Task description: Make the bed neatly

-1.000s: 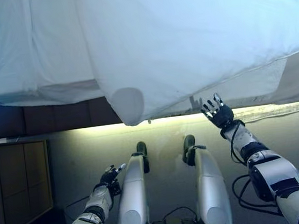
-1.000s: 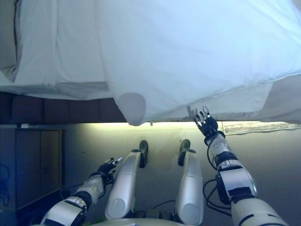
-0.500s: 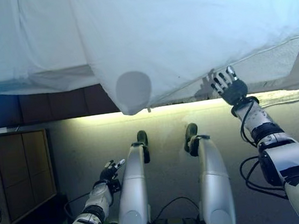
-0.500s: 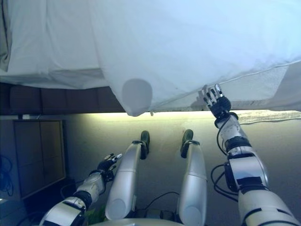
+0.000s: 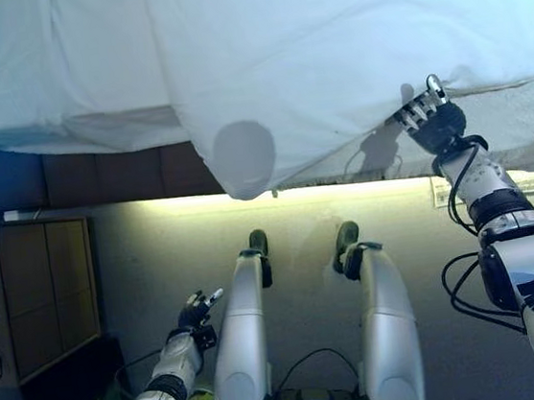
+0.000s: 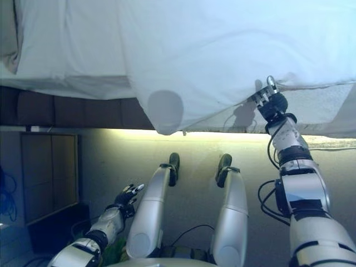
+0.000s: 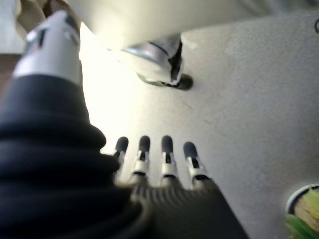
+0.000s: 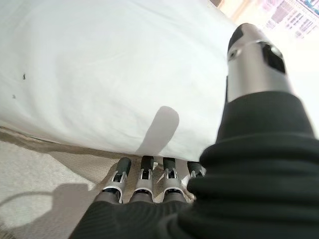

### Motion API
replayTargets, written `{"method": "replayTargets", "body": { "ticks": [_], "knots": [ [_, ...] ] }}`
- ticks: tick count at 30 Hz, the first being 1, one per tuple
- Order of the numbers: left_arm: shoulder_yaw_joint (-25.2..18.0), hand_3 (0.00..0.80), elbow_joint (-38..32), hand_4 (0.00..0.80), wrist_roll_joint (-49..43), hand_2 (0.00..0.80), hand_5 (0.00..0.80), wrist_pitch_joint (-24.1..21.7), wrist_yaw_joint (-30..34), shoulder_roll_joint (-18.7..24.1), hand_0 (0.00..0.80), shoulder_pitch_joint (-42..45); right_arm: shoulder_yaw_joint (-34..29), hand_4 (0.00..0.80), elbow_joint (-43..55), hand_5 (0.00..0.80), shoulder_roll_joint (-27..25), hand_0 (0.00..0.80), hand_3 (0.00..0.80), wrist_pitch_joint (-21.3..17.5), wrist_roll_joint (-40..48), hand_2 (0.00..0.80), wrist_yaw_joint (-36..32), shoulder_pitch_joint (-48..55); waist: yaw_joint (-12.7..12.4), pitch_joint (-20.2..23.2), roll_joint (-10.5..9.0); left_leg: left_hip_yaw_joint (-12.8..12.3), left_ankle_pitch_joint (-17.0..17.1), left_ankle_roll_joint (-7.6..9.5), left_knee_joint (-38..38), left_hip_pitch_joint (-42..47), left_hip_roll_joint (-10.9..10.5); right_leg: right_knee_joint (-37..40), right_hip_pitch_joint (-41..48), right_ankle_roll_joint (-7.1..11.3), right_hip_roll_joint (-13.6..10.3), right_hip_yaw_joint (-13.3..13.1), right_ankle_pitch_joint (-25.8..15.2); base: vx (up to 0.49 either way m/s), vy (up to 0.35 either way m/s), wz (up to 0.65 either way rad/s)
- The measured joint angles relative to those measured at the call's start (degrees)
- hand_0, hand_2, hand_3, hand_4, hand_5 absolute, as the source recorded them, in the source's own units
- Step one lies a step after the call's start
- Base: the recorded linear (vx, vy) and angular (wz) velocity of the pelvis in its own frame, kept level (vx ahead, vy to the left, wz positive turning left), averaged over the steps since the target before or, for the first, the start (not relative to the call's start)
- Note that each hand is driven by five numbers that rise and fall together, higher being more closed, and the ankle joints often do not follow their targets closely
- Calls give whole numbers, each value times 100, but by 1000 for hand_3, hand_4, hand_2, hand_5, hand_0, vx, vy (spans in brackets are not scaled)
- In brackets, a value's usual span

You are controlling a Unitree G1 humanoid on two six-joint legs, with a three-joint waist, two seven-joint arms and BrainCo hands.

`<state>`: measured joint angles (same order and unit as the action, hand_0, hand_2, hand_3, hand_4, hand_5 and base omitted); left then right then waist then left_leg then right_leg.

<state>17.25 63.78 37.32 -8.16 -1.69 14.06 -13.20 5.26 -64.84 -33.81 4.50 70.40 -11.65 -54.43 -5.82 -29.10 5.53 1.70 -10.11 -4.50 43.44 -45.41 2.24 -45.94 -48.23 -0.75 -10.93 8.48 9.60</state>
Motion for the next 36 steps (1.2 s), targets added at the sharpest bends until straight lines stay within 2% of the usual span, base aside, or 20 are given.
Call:
{"method": "replayTargets", "body": {
  "ticks": [5,6,7,15,18,25,31,36],
  "knots": [
    [0,0,-21,0,-2,0,0,-2,3,9,0,123,16,0,-4,0,-69,0,0,98,-21,0,5,-21,-9,-9,-7,4,1,2,17,101,-23,-3,110,10,-17,3,-5,16,0,1],
    [0,0,-24,0,-2,0,0,-4,4,16,0,125,17,329,-5,329,-76,329,329,98,-72,329,5,-34,-9,-9,-7,4,3,7,16,113,-24,-2,124,14,-17,4,-8,0,0,0],
    [0,0,-25,0,-3,0,0,-4,5,24,0,126,17,800,-5,800,-82,800,800,98,-133,800,14,-44,-7,-9,-7,7,8,13,14,124,-28,-1,135,18,-14,2,-12,0,0,0],
    [3,0,-30,0,-26,0,0,-20,42,32,0,219,24,800,-65,800,-104,800,800,160,-348,800,77,-24,16,-14,-11,-2,83,106,-358,602,-9,452,636,60,77,8,-160,-8,3,-2],
    [-1,0,-48,0,-27,0,0,-52,55,39,0,223,38,800,-87,800,-103,800,800,216,-349,800,-51,-5,14,-15,-13,-13,130,72,-566,836,-15,646,873,77,80,41,-196,-9,6,2],
    [-5,0,-10,0,-42,0,0,-103,69,57,0,245,39,800,-144,800,-90,800,800,442,-453,800,-291,177,5,-7,-33,-70,258,110,-1254,1751,-5,1409,1838,179,126,120,-412,73,-6,-1],
    [-55,0,-79,0,-31,0,0,-211,230,122,0,298,39,800,-144,800,-41,800,800,600,-471,800,-318,320,0,79,-166,-156,477,118,-2012,2506,-32,2178,2575,269,157,149,-639,106,-11,-3],
    [-60,0,-900,0,61,0,0,-227,330,309,0,336,-8,800,-23,800,174,800,800,615,-470,800,-358,852,-12,446,-351,-163,731,138,-2831,3257,-39,3000,3360,350,188,250,-895,129,-13,4]
  ]
}}
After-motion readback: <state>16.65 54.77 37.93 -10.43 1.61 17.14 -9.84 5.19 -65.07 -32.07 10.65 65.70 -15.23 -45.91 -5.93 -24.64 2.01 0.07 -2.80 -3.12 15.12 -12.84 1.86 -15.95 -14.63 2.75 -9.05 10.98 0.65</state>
